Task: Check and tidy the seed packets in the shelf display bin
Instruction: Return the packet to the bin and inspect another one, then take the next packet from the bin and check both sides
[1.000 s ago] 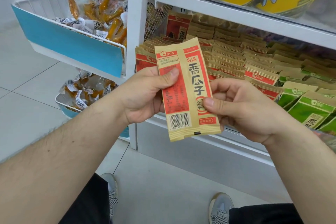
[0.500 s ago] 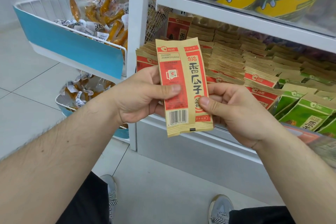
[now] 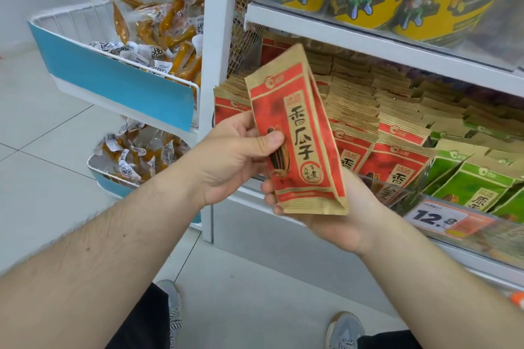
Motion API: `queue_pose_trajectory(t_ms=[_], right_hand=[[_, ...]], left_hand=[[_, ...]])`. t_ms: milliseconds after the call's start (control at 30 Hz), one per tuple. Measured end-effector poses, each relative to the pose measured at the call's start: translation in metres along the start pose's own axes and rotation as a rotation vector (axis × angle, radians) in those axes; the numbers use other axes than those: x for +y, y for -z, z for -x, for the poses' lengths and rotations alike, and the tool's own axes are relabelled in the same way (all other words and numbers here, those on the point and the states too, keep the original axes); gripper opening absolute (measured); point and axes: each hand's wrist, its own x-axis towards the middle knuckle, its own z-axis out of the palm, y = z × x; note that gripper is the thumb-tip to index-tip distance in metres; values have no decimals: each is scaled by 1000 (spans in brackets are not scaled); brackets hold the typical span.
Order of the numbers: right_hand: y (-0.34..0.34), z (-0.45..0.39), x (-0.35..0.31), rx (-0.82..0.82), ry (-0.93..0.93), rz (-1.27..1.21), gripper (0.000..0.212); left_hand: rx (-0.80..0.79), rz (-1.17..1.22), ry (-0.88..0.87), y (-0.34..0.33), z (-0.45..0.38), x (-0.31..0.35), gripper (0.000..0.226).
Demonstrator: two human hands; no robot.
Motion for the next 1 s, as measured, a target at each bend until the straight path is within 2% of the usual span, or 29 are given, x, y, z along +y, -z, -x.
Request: queue_pose_trajectory(t_ms=[67, 133, 167, 267, 333, 433, 533, 767, 833, 933, 1000], right_hand=[[6, -1, -6, 204, 104, 111, 36], [12, 2, -12, 275, 174, 217, 55], [14, 3, -14, 292, 215, 317, 56], [15, 6, -16, 312, 365, 474, 35], [15, 7, -14, 314, 416, 480, 35], [15, 8, -14, 307, 410, 469, 37], [18, 7, -14, 290, 407, 480, 28], [21, 11, -21, 233, 409, 386, 8], [18, 13, -23, 235, 424, 366, 10], [17, 17, -25, 262, 422, 309, 12], [19, 19, -26, 276, 422, 333, 13]], left_hand=[[113, -79, 14, -2, 0, 2, 46], [165, -176, 31, -4, 1, 5, 51], [168, -212, 37, -4, 2, 6, 52], [162, -262, 58, -7, 2, 5, 49], [163, -271, 67, -7, 2, 5, 47], [158, -294, 63, -7, 3, 6, 44], [155, -341, 33, -7, 4, 8, 40], [1, -657, 13, -15, 10, 18, 31], [54, -836, -64, -17, 6, 23, 22], [243, -1063, -291, -14, -5, 40, 19], [237, -1314, -383, -10, -17, 54, 25]])
